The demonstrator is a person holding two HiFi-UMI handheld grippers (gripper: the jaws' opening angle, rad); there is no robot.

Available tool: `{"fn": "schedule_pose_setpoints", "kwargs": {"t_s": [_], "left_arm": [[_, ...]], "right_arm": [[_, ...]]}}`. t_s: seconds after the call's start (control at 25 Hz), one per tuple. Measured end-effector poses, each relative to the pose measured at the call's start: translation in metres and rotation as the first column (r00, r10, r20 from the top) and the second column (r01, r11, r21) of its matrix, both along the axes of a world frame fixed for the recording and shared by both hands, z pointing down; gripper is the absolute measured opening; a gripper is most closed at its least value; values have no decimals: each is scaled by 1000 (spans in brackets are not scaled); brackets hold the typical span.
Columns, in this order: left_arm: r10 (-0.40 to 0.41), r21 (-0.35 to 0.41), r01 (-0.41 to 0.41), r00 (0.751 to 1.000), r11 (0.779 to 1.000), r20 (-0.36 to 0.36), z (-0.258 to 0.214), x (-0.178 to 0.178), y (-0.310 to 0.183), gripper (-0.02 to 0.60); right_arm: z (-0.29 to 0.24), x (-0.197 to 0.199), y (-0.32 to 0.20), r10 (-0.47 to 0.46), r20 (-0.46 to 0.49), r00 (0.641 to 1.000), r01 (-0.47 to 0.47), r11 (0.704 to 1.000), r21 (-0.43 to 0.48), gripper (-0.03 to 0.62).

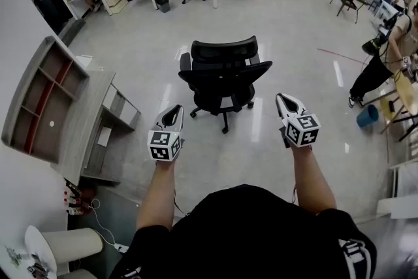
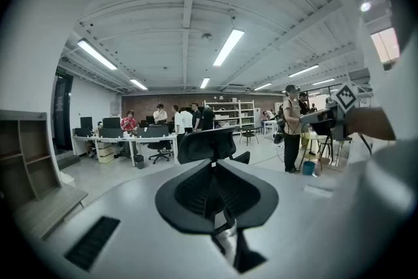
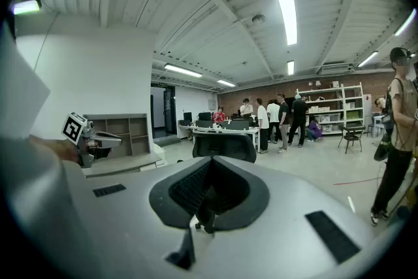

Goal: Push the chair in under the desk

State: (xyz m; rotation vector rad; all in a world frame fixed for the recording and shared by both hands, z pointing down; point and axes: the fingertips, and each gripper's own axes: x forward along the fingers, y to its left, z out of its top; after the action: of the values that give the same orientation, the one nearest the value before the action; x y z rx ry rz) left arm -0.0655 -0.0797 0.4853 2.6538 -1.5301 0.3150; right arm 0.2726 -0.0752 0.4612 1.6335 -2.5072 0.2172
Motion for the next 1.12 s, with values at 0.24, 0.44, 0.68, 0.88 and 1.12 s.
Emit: {"fn": "schedule_pose_setpoints", "kwargs": {"t_s": [0.24, 0.44, 0.68, 0.88, 1.12], "left_arm": [[-10, 1, 10, 1000, 1000, 1, -4, -5, 7, 32], [-8, 6, 8, 1000, 1000, 0, -6, -16, 7, 32], [1, 12, -1, 1000, 1000, -1, -9, -25, 1, 32], [5, 17, -5, 1000, 1000, -10, -14, -24, -5, 32], [7, 6, -7, 1000, 1000, -10, -8, -15, -21, 32]], "right_arm": [[-4, -7, 2, -12, -3, 1000, 12, 1000, -5, -3], [-9, -17, 1, -1, -10, 1000, 1, 1000, 10, -3], [-10, -30, -1, 18, -32, 999, -17, 1000, 19, -3], [-16, -31, -6, 25, -41, 999, -24, 999, 22, -3], [-9, -25, -20, 30, -36, 999, -29, 1000, 9, -3]]}}
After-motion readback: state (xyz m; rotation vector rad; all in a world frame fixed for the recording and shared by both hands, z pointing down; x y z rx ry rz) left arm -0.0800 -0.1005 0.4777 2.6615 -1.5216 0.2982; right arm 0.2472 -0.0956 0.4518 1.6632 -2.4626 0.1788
